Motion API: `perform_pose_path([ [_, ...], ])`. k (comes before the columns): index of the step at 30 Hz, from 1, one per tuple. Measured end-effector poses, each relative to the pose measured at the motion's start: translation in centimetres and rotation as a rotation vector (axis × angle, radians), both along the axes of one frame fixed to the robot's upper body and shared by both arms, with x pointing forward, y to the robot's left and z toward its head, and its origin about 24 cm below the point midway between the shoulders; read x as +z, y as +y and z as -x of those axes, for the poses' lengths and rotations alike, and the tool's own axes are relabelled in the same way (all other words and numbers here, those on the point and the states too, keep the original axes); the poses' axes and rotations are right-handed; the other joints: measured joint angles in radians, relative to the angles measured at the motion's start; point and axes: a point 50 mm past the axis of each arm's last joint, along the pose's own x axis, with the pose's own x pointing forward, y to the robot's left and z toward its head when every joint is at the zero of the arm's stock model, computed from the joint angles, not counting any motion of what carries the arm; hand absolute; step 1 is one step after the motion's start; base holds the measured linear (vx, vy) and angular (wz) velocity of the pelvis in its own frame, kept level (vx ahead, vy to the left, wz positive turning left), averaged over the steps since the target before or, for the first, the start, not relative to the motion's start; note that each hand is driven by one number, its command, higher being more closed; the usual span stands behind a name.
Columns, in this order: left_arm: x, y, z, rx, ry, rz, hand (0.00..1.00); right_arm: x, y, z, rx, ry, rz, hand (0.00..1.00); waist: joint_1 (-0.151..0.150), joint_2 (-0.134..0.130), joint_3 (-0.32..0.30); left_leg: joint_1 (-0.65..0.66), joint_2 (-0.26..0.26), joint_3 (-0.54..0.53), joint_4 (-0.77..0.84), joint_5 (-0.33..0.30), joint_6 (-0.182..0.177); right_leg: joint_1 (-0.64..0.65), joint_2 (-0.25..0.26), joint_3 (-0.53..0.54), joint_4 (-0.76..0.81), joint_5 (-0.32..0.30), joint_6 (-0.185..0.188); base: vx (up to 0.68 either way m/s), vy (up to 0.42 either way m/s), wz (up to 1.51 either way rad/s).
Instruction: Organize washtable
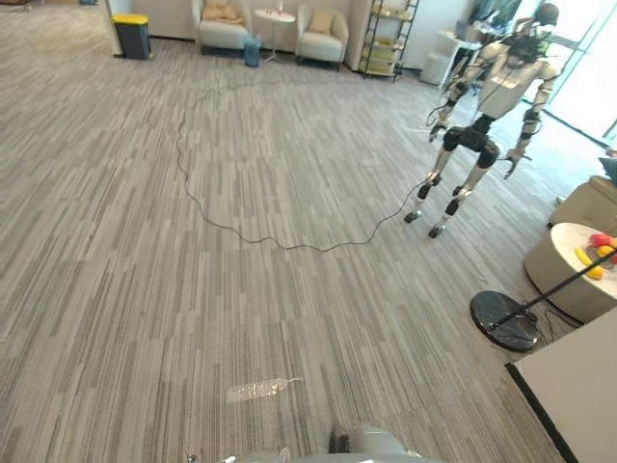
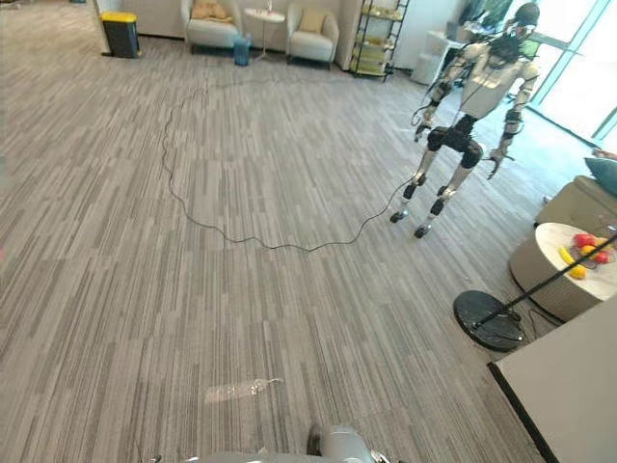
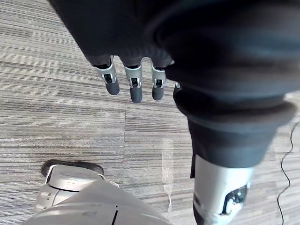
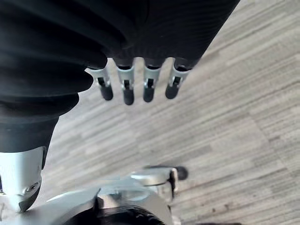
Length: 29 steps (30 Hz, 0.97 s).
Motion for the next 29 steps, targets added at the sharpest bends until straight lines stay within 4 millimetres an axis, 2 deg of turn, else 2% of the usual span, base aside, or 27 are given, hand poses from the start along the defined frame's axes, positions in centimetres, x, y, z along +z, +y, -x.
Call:
perform_pose_path([
  [1,0.0,0.0,0.0,0.029,-0.009,0.001,0.00,0.0,-0.1,0.1,0.000,0.001,0.003,0.00,-0.007,0.005,-0.002,0.024,-0.007,-0.007,0.000,-0.007,-0.011,0.016,-0.005,-0.005,0.012,0.006,-0.010,0.41,-0.011,0.69],
  [2,0.0,-0.1,-0.1,0.043,-0.017,0.002,0.00,0.0,-0.3,0.1,0.004,0.005,0.005,0.00,-0.012,0.010,-0.005,0.038,-0.005,-0.012,0.001,-0.018,-0.039,0.031,0.003,-0.011,0.019,0.010,-0.019,0.55,-0.055,0.83],
  [3,-0.1,-0.6,0.2,0.076,-0.018,0.016,0.00,0.1,-0.6,0.4,0.017,0.011,0.009,0.00,-0.011,0.038,-0.025,0.052,0.030,-0.018,0.063,-0.048,-0.141,0.071,0.028,-0.017,-0.008,0.032,-0.053,0.52,-0.078,0.94],
  [4,0.0,-0.7,-0.6,0.097,-0.050,0.017,0.00,0.2,-0.7,-0.1,0.051,-0.003,0.020,0.00,-0.024,0.047,-0.025,-0.071,0.045,-0.028,0.337,-0.030,-0.191,0.103,0.049,-0.030,-0.022,0.073,-0.045,0.62,-0.091,0.78],
  [5,0.0,-1.2,-0.8,0.110,-0.065,0.026,0.00,0.4,-1.5,-0.6,0.091,-0.015,0.045,0.00,-0.008,0.077,-0.026,-0.175,0.087,-0.009,0.583,0.059,-0.200,0.147,0.073,-0.034,-0.036,0.056,-0.059,0.54,-0.037,0.29],
  [6,0.1,-1.2,-0.9,0.118,-0.072,0.024,0.00,0.5,-1.6,-1.1,0.106,-0.030,0.051,0.00,0.011,0.069,-0.027,-0.210,0.116,0.006,0.683,0.098,-0.192,0.177,0.080,-0.022,-0.048,0.050,-0.068,0.54,-0.001,-0.31],
  [7,0.1,-1.3,-1.0,0.120,-0.078,0.026,0.00,0.6,-1.8,-1.8,0.123,-0.046,0.060,0.00,0.031,0.079,-0.017,-0.252,0.153,0.037,0.766,0.089,-0.176,0.222,0.092,-0.007,-0.072,0.047,-0.072,0.54,0.016,-0.43],
  [8,0.1,-1.2,-1.2,0.115,-0.084,0.024,0.00,0.7,-1.7,-2.9,0.126,-0.070,0.061,0.00,0.032,0.071,-0.007,-0.278,0.189,0.070,0.769,0.068,-0.144,0.275,0.085,0.005,-0.105,0.047,-0.073,0.51,0.003,-0.35],
  [9,0.2,-1.1,-1.4,0.114,-0.088,0.022,0.00,0.8,-1.5,-3.7,0.126,-0.086,0.059,0.00,0.032,0.066,0.003,-0.278,0.203,0.088,0.732,0.058,-0.139,0.301,0.076,0.017,-0.116,0.047,-0.073,0.47,0.028,-0.30],
  [10,0.2,-1.0,-1.6,0.109,-0.092,0.017,0.00,0.9,-1.2,-4.9,0.128,-0.118,0.055,0.00,0.031,0.046,0.017,-0.277,0.211,0.108,0.602,0.039,-0.147,0.331,0.053,0.042,-0.122,0.047,-0.073,0.41,0.097,-0.33],
  [12,0.2,-1.2,-2.0,0.085,-0.096,0.018,0.00,1.2,-1.2,-6.0,0.123,-0.148,0.069,0.00,0.030,0.055,0.012,-0.248,0.206,0.113,0.264,0.079,-0.171,0.346,0.031,0.060,-0.105,0.044,-0.065,0.35,0.147,-0.39],
  [13,0.0,-2.3,-2.0,0.073,-0.092,0.038,0.00,1.4,-1.7,-6.5,0.120,-0.172,0.085,0.00,0.034,0.103,0.001,-0.218,0.227,0.099,0.050,0.244,-0.157,0.351,0.054,0.070,-0.081,0.029,-0.042,0.23,0.140,-0.30],
  [14,0.0,-1.8,-1.8,0.065,-0.080,0.030,0.00,1.3,-1.1,-6.5,0.108,-0.172,0.070,0.00,0.034,0.081,-0.003,-0.194,0.210,0.114,0.052,0.244,-0.151,0.357,0.031,0.090,-0.072,0.015,-0.024,0.28,0.178,-0.25],
  [16,0.3,-0.7,-2.0,0.002,-0.068,-0.011,0.00,1.0,1.3,-6.3,0.087,-0.177,0.001,0.00,0.027,0.039,-0.019,-0.108,0.163,0.130,-0.058,0.259,-0.146,0.374,-0.008,0.117,-0.063,0.022,-0.018,0.26,0.174,-0.08],
  [17,0.3,-0.6,-2.2,-0.023,-0.068,-0.017,0.00,0.9,1.7,-6.2,0.081,-0.171,-0.010,0.00,0.027,0.024,-0.028,-0.098,0.158,0.134,-0.073,0.266,-0.143,0.374,-0.011,0.123,-0.062,0.028,-0.019,0.26,0.155,-0.04],
  [19,0.4,-0.8,-3.1,-0.076,-0.087,-0.017,0.00,0.8,1.5,-6.1,0.054,-0.163,-0.016,0.00,0.024,0.048,-0.025,-0.058,0.182,0.130,-0.117,0.279,-0.133,0.351,0.018,0.153,-0.010,0.066,-0.009,0.17,0.079,-0.01],
  [20,0.4,-1.0,-3.2,-0.083,-0.088,-0.014,0.00,0.7,1.3,-6.0,0.047,-0.162,-0.013,0.00,0.020,0.054,-0.031,-0.053,0.189,0.129,-0.126,0.280,-0.136,0.354,0.026,0.160,-0.041,0.040,-0.013,0.08,0.012,-0.03],
  [21,0.4,-0.8,-3.2,-0.109,-0.085,-0.018,0.00,0.8,1.1,-6.0,0.046,-0.163,-0.008,0.00,0.019,0.047,-0.030,-0.041,0.185,0.131,-0.134,0.281,-0.137,0.360,0.027,0.162,-0.150,0.044,-0.014,0.08,-0.042,0.01],
  [22,0.5,-0.4,-3.4,-0.123,-0.090,-0.020,0.00,0.8,1.0,-5.9,0.040,-0.162,-0.008,0.00,0.006,0.026,-0.028,-0.034,0.156,0.128,-0.146,0.280,-0.138,0.350,0.007,0.162,-0.187,0.117,-0.001,0.06,-0.081,0.08],
  [23,0.5,-0.5,-3.3,-0.130,-0.085,-0.013,0.00,0.8,0.7,-5.9,0.027,-0.161,-0.003,0.00,0.000,0.030,-0.030,-0.023,0.147,0.124,-0.167,0.280,-0.139,0.353,0.002,0.160,-0.193,0.113,0.002,0.06,-0.064,0.01],
  [25,0.3,-1.2,-3.3,-0.138,-0.087,0.008,0.00,0.8,-0.5,-5.7,0.020,-0.154,0.023,0.00,0.003,0.058,-0.034,0.016,0.150,0.122,-0.243,0.296,-0.156,0.349,0.006,0.170,-0.205,0.108,0.003,0.02,-0.039,-0.25],
  [27,0.3,-1.3,-3.1,-0.138,-0.083,0.011,0.00,0.9,-0.6,-5.7,0.017,-0.155,0.024,0.00,0.002,0.063,-0.030,0.027,0.144,0.127,-0.276,0.316,-0.161,0.350,0.000,0.173,-0.222,0.098,0.011,-0.06,-0.081,-0.24],
  [29,0.2,-1.2,-2.9,-0.130,-0.076,0.012,0.00,0.9,-0.7,-5.8,0.005,-0.158,0.024,0.00,0.002,0.046,-0.021,0.059,0.126,0.134,-0.344,0.352,-0.167,0.349,-0.014,0.189,-0.240,0.054,0.006,-0.09,-0.094,-0.25],
])
